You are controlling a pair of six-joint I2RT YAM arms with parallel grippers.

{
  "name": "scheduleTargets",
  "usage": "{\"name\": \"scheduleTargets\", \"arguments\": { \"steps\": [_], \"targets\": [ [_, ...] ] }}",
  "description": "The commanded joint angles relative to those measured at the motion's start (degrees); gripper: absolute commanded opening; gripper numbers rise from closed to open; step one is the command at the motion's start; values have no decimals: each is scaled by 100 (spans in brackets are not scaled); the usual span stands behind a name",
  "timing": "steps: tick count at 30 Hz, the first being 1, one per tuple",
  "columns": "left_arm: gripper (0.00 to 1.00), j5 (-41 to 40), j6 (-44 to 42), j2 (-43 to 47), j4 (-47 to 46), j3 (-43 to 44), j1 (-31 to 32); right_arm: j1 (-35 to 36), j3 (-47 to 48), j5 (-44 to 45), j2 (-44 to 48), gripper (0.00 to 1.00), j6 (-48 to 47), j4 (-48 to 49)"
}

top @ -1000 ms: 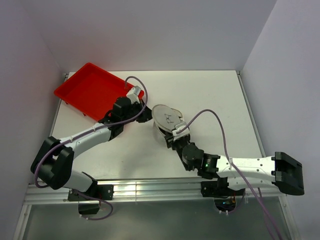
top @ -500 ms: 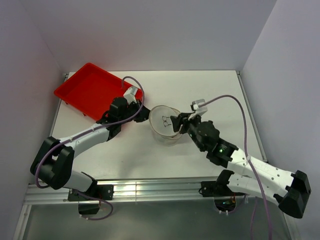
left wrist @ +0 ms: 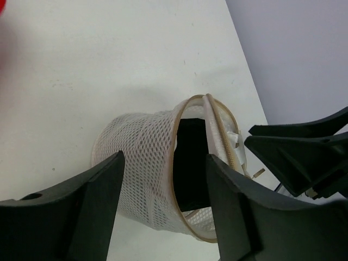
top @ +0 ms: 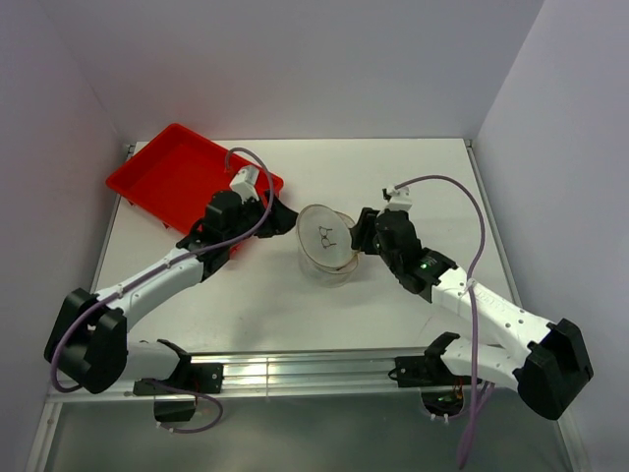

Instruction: Place the bra in the laundry bag and zip it closed

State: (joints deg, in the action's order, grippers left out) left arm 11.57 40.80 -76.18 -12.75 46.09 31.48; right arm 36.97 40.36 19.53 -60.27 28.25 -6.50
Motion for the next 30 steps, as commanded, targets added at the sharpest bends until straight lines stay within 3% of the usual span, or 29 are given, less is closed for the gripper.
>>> {"name": "scheduleTargets", "arguments": {
  "steps": [1, 6, 12, 18, 20, 22, 24, 25, 28, 29, 30],
  "targets": [
    [68, -287, -90, 296, 281, -47, -28, -85, 192, -458, 24, 57, 233, 113],
    [72, -533, -2, 771, 449, -275, -55, -366, -19, -862, 15, 55, 392, 368],
    [67, -253, 341, 1263, 266, -688, -46, -550, -265, -995, 156, 42, 620, 606],
    [63, 319, 894, 1483, -358, -1154, -11, -682, -476, -1039, 173, 44, 813, 624],
    [64, 529, 930, 1317, -403, -1164, 15, -735, -555, -1047, 208, 51, 866, 789],
    [63, 679, 921, 1089, -482, -1076, 51, -770, -616, -1135, 217, 49, 927, 826],
    [59, 697, 860, 965, -500, -1005, 121, -770, -687, -1275, 270, 42, 1006, 922],
    [56, 697, 860, 878, -561, -944, 121, -770, -757, -1311, 296, 34, 1077, 949],
    [34, 706, 816, 702, -693, -813, 130, -779, -932, -1452, 446, 25, 1217, 1072],
    [17, 715, 816, 649, -763, -751, 130, -779, -986, -1487, 533, 24, 1253, 1124],
    [11, 758, 764, 588, -842, -707, 121, -779, -1021, -1522, 577, 23, 1297, 1134]
  ]
}}
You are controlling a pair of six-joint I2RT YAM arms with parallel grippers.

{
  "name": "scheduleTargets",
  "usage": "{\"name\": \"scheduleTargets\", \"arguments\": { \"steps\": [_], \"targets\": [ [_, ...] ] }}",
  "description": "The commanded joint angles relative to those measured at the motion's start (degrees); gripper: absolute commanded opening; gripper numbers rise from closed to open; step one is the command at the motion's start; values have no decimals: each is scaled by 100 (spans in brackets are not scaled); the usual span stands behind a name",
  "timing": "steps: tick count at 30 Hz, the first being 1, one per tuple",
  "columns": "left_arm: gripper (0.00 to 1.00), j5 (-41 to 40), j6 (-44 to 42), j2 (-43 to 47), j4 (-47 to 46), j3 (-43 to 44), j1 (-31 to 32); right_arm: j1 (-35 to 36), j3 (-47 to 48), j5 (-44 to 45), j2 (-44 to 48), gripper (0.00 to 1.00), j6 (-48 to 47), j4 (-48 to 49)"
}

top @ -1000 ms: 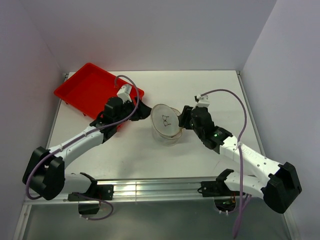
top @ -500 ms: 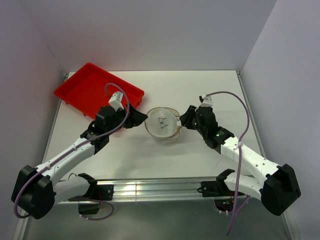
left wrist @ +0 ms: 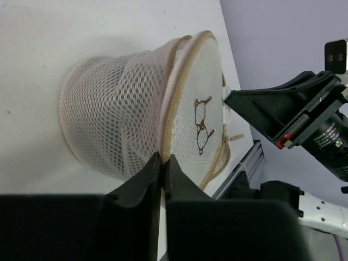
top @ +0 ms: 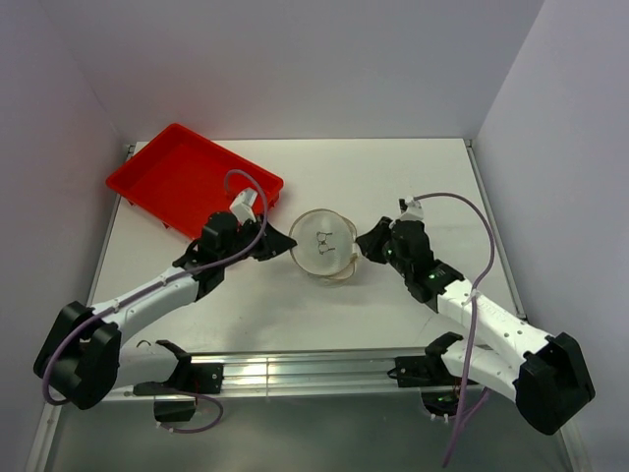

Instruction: Place the bra in the laundry bag and zip it closed

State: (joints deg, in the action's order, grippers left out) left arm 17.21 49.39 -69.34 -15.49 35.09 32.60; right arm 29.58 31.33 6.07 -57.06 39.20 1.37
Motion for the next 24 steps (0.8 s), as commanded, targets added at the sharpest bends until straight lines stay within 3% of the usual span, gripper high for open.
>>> {"name": "scheduleTargets", "arguments": {
  "steps": [1, 2, 7, 11, 18, 24],
  "targets": [
    [6, 221, -113, -245, -657, 489, 1, -40, -171, -324, 274, 22, 306, 355],
    [0, 308, -139, -334, -736, 568, -8, -32, -215, -412, 326, 21, 360, 390],
    [0, 809, -17, -817, -1210, 894, -104, -32, -627, -1001, 502, 19, 956, 803],
    [0, 1284, 167, -1037, -1378, 991, -245, -23, -760, -757, 879, 19, 1011, 708],
    [0, 2066, 1010, -1205, -2124, 728, -500, -40, -269, -106, 1214, 58, 221, -92],
    [0, 2295, 1336, -1055, -2398, 683, -535, -49, 100, -62, 1285, 58, -385, -93]
  ]
}}
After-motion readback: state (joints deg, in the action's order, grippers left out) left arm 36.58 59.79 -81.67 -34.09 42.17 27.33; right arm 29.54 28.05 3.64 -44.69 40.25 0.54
